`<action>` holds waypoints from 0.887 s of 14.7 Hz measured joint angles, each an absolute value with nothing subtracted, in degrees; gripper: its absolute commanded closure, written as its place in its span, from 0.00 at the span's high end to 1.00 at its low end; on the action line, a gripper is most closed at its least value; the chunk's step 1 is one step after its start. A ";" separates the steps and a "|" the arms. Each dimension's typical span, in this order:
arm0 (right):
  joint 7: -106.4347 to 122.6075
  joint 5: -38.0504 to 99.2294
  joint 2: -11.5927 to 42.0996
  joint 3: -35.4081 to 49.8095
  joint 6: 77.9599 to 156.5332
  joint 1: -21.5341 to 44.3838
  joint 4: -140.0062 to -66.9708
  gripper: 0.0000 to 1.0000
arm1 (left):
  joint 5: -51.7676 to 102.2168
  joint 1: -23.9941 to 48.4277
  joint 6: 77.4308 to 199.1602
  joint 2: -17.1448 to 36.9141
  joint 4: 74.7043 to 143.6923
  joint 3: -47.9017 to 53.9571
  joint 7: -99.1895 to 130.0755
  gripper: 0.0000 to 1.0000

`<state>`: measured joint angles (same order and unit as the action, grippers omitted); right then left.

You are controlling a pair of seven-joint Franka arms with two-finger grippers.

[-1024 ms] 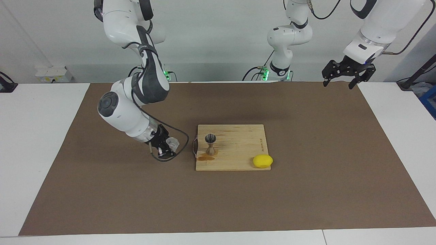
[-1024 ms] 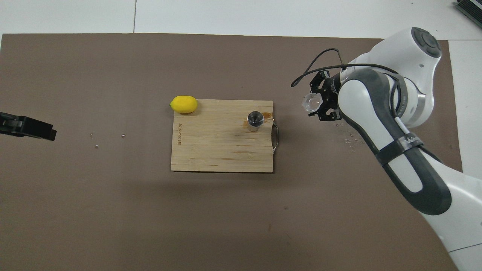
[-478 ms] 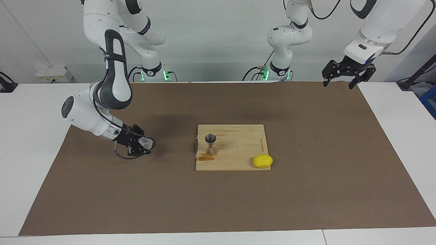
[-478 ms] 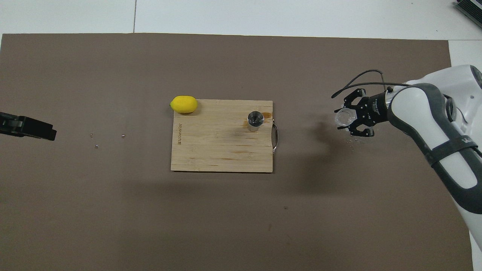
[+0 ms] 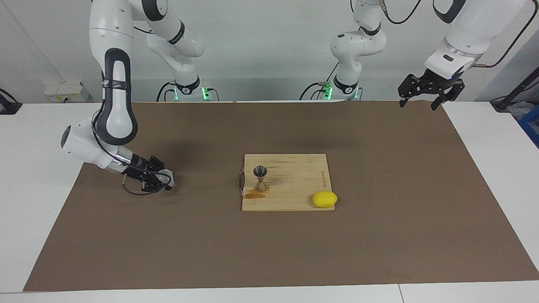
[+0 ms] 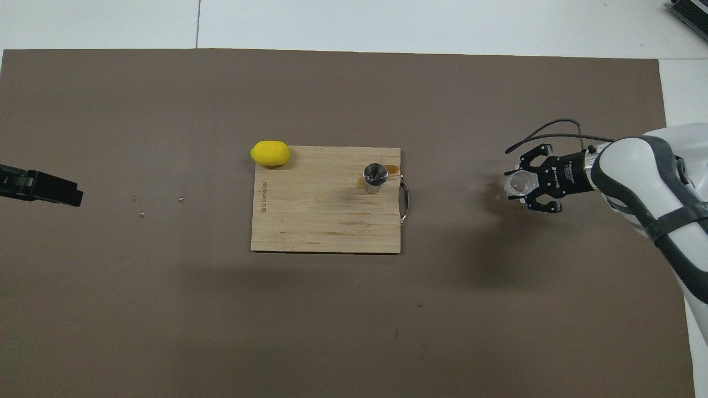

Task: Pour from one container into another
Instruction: 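Bring the clear glass back toward its starting spot with the right gripper, then lower the clear glass onto the table and open the right gripper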

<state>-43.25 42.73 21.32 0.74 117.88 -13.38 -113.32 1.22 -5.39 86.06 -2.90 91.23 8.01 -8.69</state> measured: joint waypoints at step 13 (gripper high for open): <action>-42.02 45.24 22.48 1.10 117.38 -14.36 -114.46 0.96 | 1.22 -5.39 86.06 -2.90 91.23 8.01 -8.69 1.00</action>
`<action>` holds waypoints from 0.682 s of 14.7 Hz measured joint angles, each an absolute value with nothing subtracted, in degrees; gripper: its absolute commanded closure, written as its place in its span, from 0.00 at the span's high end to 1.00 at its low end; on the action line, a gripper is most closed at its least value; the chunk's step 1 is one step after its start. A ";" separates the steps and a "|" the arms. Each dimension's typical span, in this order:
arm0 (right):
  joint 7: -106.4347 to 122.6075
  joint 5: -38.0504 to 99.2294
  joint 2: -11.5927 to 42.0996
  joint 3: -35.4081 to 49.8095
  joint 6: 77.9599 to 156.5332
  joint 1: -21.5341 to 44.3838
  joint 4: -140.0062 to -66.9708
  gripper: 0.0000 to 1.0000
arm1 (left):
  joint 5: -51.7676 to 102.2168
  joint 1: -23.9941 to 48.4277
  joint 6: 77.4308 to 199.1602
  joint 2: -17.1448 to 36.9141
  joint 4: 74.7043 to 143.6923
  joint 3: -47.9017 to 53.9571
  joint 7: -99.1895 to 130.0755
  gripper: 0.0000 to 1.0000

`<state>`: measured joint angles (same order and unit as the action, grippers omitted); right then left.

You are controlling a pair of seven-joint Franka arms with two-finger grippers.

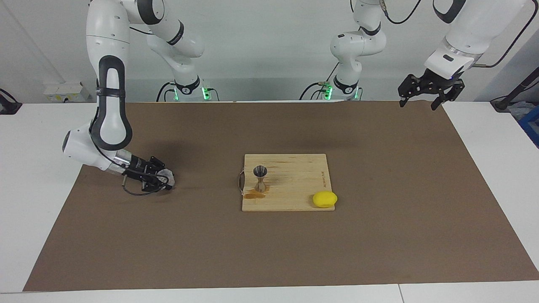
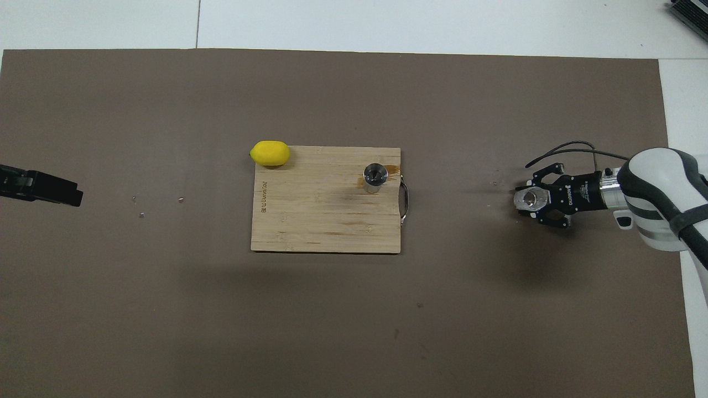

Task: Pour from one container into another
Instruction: 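Lower the clear glass onto the table and open the right gripper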

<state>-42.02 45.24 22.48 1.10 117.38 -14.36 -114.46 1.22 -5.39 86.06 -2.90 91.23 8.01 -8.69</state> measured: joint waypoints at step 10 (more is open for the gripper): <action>-42.01 33.75 19.36 0.11 118.00 -16.28 -114.38 0.99 | 1.22 -5.39 86.06 -2.90 91.23 8.01 -8.69 1.00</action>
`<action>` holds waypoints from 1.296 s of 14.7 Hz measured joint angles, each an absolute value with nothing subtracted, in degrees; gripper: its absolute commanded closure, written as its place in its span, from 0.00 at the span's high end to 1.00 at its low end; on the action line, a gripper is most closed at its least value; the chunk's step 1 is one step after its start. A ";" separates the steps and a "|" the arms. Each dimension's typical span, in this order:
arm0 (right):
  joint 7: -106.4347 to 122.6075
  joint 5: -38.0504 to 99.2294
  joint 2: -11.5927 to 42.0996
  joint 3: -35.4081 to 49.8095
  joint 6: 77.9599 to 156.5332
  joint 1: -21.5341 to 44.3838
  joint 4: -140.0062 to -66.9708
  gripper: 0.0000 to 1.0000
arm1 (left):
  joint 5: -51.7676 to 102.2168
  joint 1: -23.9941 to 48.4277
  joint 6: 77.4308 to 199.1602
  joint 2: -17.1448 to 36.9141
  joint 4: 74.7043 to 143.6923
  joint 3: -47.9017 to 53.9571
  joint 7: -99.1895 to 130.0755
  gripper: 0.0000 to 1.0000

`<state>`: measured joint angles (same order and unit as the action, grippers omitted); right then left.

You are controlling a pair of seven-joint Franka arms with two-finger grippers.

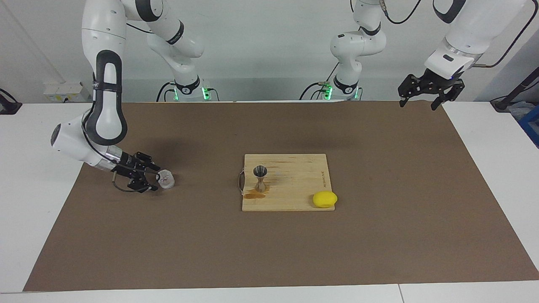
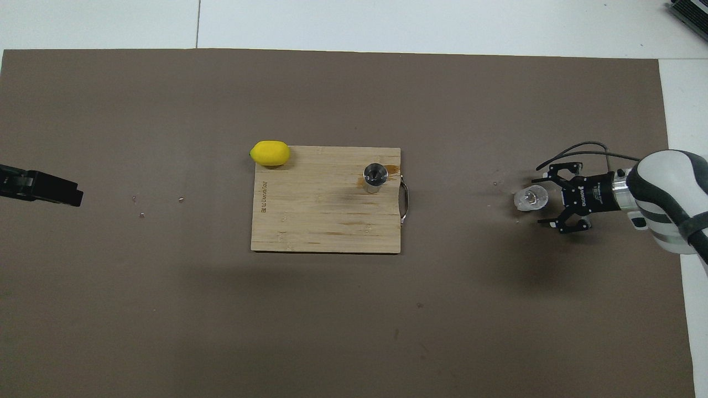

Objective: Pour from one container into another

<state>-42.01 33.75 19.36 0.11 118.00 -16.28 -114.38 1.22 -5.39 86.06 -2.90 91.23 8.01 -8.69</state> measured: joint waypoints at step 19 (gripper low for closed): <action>-22.83 3.37 -1.04 1.76 106.04 0.33 -108.54 1.00 | 1.22 -5.39 86.06 -2.90 91.24 8.01 -8.69 1.00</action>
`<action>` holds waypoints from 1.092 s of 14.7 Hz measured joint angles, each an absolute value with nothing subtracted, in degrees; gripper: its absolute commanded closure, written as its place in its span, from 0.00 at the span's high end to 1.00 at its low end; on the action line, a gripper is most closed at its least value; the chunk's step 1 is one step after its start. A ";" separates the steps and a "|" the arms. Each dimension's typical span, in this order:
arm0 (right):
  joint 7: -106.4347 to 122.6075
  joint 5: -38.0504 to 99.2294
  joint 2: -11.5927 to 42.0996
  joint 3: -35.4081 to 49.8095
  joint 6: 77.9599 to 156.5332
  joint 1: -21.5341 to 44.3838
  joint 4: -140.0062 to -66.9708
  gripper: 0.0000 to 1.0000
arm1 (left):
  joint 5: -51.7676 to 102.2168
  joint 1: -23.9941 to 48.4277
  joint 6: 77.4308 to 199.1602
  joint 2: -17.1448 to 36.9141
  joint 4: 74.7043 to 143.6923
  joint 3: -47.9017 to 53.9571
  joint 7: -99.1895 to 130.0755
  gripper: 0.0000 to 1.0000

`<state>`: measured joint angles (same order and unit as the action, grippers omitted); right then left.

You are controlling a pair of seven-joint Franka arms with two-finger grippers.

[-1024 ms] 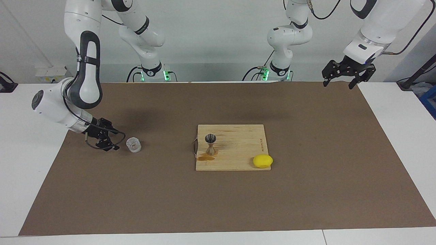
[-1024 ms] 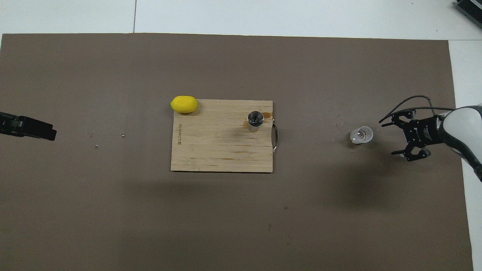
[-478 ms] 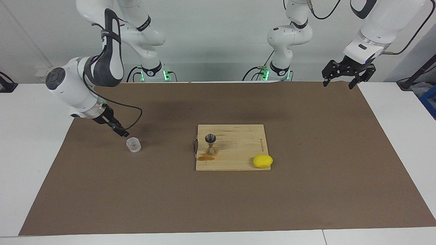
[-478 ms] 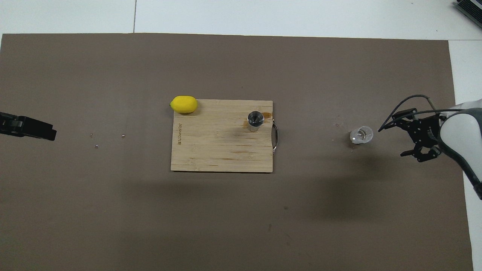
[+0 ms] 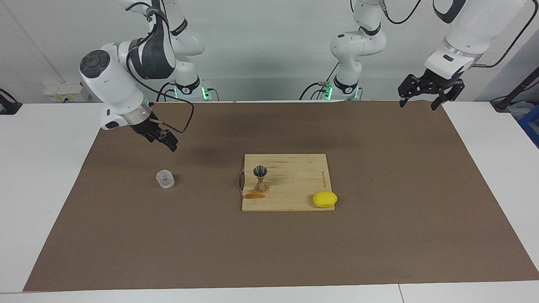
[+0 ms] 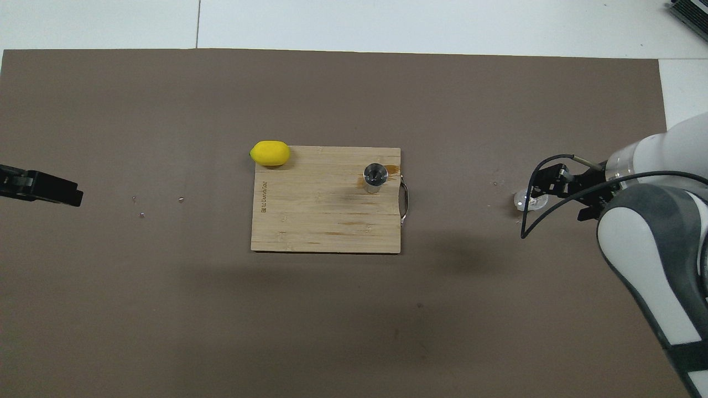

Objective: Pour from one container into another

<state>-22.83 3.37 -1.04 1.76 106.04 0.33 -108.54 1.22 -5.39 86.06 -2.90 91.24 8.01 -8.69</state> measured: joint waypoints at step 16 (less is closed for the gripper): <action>-19.43 -1.47 0.52 1.87 90.78 3.49 -91.56 1.00 | 1.22 -5.39 86.06 -2.90 91.24 8.01 -8.69 1.00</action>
<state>-19.43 -1.47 0.52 1.87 90.78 3.49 -91.56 1.22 -5.39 86.06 -2.90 91.24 8.01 -8.69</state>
